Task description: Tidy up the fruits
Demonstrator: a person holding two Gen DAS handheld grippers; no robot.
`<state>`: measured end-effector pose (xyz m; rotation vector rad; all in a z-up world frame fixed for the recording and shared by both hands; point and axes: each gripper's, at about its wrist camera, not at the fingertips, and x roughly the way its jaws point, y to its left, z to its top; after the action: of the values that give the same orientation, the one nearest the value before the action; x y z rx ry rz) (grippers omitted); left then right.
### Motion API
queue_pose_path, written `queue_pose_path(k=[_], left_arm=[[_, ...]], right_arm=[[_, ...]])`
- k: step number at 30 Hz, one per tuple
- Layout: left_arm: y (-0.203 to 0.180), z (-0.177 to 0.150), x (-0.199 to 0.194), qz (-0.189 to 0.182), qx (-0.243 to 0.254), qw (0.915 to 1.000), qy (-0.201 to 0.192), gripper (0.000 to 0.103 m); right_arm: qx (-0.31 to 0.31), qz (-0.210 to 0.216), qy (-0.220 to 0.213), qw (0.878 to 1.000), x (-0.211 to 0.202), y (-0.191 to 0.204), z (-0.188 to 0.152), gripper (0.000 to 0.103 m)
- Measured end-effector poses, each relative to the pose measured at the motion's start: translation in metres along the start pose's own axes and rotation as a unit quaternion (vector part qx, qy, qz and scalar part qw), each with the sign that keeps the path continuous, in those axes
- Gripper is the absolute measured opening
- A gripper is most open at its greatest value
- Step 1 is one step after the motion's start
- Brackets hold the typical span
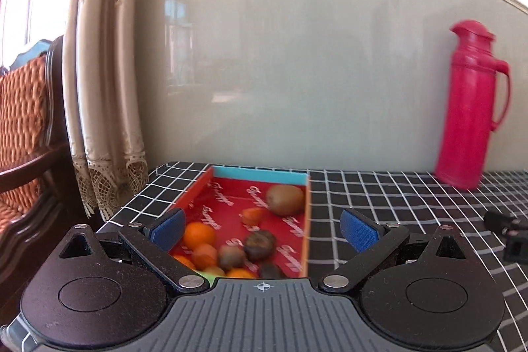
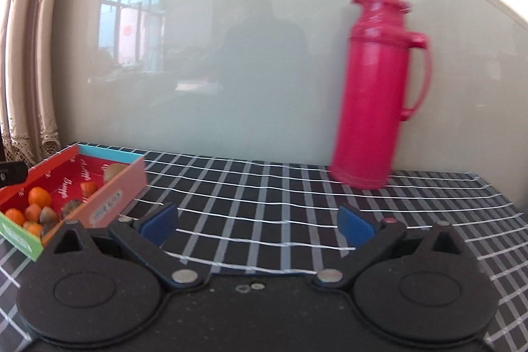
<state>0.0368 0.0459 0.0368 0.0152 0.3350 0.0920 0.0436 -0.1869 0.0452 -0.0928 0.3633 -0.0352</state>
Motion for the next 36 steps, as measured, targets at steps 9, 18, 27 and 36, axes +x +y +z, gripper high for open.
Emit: queue_pose_path(k=[9,18,27,36], left_arm=[[-0.014,-0.021,-0.043,0.015,0.013,0.9997,-0.014,0.099],[0.004,-0.032,-0.025,0.027,-0.007,0.9996,-0.007,0.099],[0.011,-0.041,-0.007,0.034,-0.029,0.999,-0.007,0.099],[0.001,-0.043,-0.009,0.031,-0.005,0.9994,-0.013,0.099]], right_arm=[[0.052,-0.013,-0.038,0.998,-0.046,-0.034,-0.024,0.103],[0.046,-0.023,-0.033,0.998,-0.032,-0.029,-0.031,0.103],[0.028,-0.015,-0.036,0.999,-0.021,-0.012,-0.038,0.103],[-0.005,-0.007,-0.053,0.999,-0.026,0.002,-0.038,0.103]])
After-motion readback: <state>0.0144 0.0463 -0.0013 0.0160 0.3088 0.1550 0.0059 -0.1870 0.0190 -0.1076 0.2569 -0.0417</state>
